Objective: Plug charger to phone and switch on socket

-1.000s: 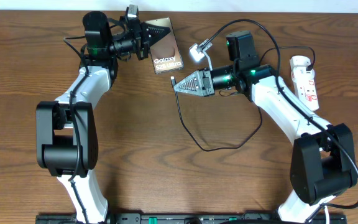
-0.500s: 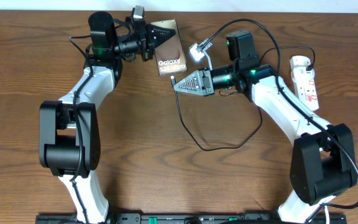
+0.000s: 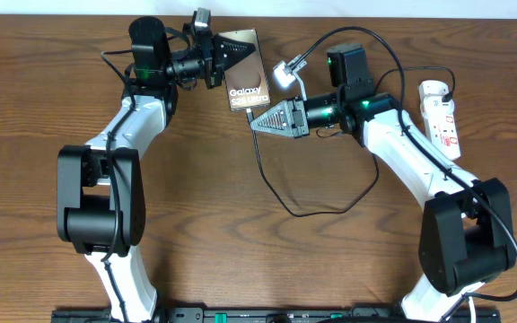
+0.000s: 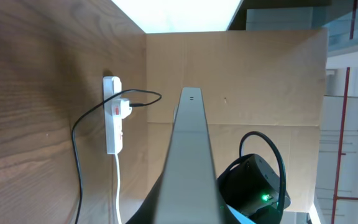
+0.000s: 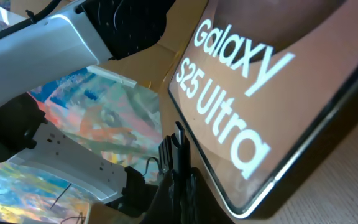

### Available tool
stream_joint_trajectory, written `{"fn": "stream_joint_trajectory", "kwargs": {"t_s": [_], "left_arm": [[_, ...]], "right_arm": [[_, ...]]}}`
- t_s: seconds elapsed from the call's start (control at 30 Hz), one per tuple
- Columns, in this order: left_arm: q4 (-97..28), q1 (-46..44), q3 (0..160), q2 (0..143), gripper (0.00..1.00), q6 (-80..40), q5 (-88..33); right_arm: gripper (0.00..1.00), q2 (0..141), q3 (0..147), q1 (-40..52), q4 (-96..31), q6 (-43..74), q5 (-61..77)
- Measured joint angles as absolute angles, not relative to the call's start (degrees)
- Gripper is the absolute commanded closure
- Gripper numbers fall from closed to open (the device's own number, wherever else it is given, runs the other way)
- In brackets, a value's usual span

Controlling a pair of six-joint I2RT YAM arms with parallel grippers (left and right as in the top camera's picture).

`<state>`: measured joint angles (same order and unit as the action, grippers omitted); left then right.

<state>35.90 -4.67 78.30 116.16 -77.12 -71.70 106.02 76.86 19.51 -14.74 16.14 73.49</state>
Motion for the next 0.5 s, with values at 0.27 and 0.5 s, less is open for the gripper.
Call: {"fn": "stream_joint_trajectory", "kwargs": {"t_s": [0.27,0.5], "left_arm": [[35.92,-4.64,78.30,116.16,0.93,-76.42,-71.70],[35.92,-4.60,78.30,116.16,0.93,-76.42,-71.68]], "right_arm": [[0.99,106.02,76.88,19.25,-14.81,16.25,73.43],[0.99,106.02,76.86,19.25,-15.79,17.30,72.99]]}}
